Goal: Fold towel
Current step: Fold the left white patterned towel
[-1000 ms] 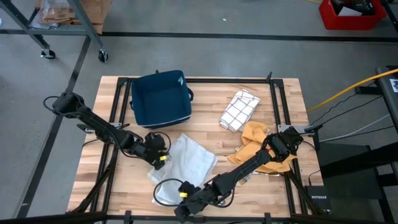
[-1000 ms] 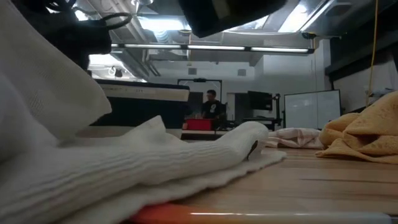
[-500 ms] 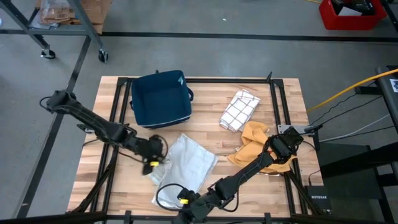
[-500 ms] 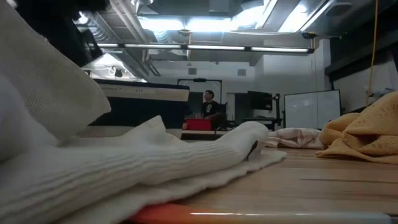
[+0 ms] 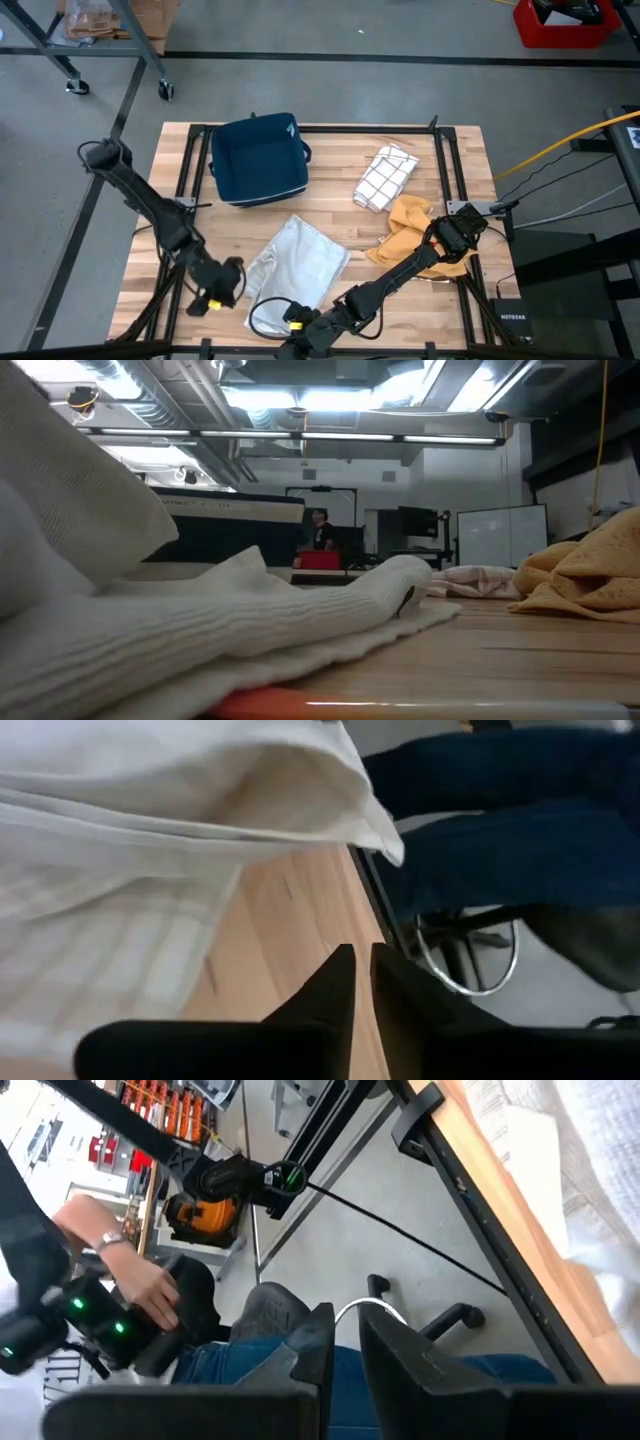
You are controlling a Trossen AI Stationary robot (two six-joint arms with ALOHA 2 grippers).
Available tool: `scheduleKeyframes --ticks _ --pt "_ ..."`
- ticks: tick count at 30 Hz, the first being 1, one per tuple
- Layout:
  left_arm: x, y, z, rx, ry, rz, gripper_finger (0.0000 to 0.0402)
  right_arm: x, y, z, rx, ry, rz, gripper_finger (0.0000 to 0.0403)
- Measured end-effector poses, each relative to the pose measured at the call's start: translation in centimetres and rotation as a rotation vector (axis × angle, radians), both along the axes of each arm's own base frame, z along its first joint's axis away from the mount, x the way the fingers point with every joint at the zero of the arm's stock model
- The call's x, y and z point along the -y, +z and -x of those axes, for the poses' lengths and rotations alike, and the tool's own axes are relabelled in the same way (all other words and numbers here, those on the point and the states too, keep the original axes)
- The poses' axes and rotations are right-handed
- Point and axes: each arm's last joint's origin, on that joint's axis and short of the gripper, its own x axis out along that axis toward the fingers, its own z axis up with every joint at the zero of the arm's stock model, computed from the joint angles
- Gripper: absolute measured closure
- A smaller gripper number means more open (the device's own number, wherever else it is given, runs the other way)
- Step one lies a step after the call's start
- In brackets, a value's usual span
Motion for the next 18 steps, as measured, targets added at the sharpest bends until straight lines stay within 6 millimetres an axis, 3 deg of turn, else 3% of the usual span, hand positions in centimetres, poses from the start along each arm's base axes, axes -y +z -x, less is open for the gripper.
scheduleKeyframes --ticks 5,9,14,18 --pt "2.3 -2.3 -1.2 0.068 0.033 -0.058 0.0385 0.0 0.2 -0.1 0.016 -0.008 -0.007 0.0347" --pt "2.8 -3.4 -2.7 0.150 0.087 -0.084 0.0390 -0.1 0.4 -0.1 0.037 -0.009 -0.021 0.0347" --pt "2.1 -3.0 -5.2 0.311 0.177 -0.067 0.0398 -0.2 1.0 -0.3 0.097 -0.008 -0.047 0.0347" --pt "0.1 -2.6 -7.4 0.452 0.282 -0.158 0.0401 -0.2 1.7 -0.5 0.193 -0.005 -0.027 0.0347"
